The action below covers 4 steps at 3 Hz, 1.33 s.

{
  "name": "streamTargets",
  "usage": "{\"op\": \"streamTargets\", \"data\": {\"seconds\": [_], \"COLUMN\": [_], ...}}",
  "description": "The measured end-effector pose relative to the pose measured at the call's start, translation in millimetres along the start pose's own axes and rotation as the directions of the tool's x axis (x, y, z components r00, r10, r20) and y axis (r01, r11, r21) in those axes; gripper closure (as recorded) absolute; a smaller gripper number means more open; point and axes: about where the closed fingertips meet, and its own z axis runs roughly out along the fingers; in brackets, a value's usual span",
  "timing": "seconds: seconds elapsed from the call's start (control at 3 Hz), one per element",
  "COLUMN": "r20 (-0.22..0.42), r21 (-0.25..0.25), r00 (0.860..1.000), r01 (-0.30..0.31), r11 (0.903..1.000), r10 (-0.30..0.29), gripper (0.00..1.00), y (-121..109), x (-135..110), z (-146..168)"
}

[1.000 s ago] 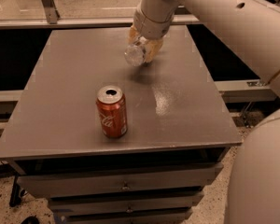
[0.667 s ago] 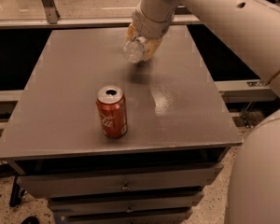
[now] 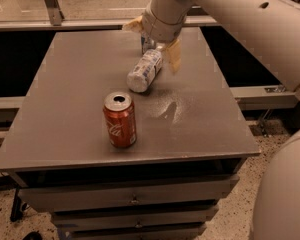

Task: Move blue plastic bottle near redbull can

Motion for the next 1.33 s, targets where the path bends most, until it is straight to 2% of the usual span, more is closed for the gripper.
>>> {"op": "streamTargets", "data": {"seconds": [0.33, 0.67, 1.0, 1.33], "r20": [0.011, 0.046, 0.122, 0.221], "r21": [0.039, 0.117, 0.227, 0.347], "r00": [1.0, 0.999, 0.991, 0.968], "r01": [-0.004, -0.028, -0.086, -0.194], "r11": [0.9992, 0.9928, 0.9702, 0.9176], "r10": [0.004, 0.023, 0.059, 0.121], "gripper": [0.0, 0.0, 0.0, 0.0], "y": [1.4, 2.8, 7.8, 20.9], "x": [-7.7, -17.2, -17.8, -9.6], "z": [-16.1, -44.1, -79.1, -110.7]}}
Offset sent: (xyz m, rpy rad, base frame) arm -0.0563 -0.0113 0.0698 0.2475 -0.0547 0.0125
